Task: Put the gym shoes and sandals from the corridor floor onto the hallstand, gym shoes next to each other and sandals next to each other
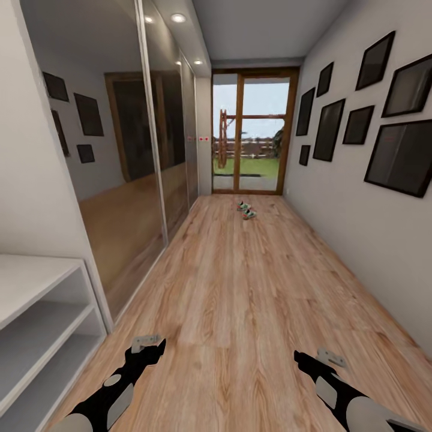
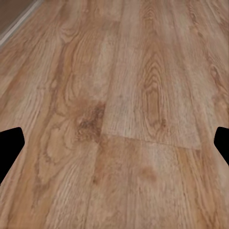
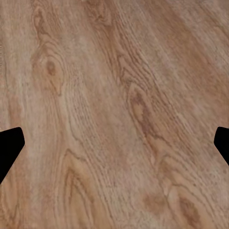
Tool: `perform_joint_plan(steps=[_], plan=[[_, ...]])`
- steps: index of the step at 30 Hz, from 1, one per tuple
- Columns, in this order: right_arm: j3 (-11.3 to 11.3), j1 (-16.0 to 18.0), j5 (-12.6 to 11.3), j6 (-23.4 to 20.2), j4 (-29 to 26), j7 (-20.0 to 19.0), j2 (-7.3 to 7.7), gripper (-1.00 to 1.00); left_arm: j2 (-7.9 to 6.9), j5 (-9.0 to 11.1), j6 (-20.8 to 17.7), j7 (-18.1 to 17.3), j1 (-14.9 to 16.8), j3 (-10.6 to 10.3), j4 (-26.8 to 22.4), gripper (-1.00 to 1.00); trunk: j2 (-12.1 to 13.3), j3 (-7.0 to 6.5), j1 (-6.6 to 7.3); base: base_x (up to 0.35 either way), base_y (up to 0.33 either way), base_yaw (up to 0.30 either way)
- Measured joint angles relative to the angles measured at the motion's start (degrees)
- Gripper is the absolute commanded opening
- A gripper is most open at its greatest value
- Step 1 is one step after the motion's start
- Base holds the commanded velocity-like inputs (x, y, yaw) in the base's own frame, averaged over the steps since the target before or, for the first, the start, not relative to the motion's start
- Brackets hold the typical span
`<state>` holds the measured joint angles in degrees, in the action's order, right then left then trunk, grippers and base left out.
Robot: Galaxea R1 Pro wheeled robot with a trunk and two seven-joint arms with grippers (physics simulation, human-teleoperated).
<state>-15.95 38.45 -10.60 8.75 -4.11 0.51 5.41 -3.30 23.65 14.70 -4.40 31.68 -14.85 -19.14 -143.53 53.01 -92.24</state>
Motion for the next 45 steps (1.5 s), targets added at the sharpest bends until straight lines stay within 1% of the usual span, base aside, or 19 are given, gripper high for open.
perform_joint_plan(steps=[45], plan=[[0.0,0.0,0.0,0.0,0.0,0.0,0.00,1.00,0.00,0.0,0.0,0.0,0.0,0.0,0.0,1.00,0.0,0.00,0.00,0.347,0.000,0.000]])
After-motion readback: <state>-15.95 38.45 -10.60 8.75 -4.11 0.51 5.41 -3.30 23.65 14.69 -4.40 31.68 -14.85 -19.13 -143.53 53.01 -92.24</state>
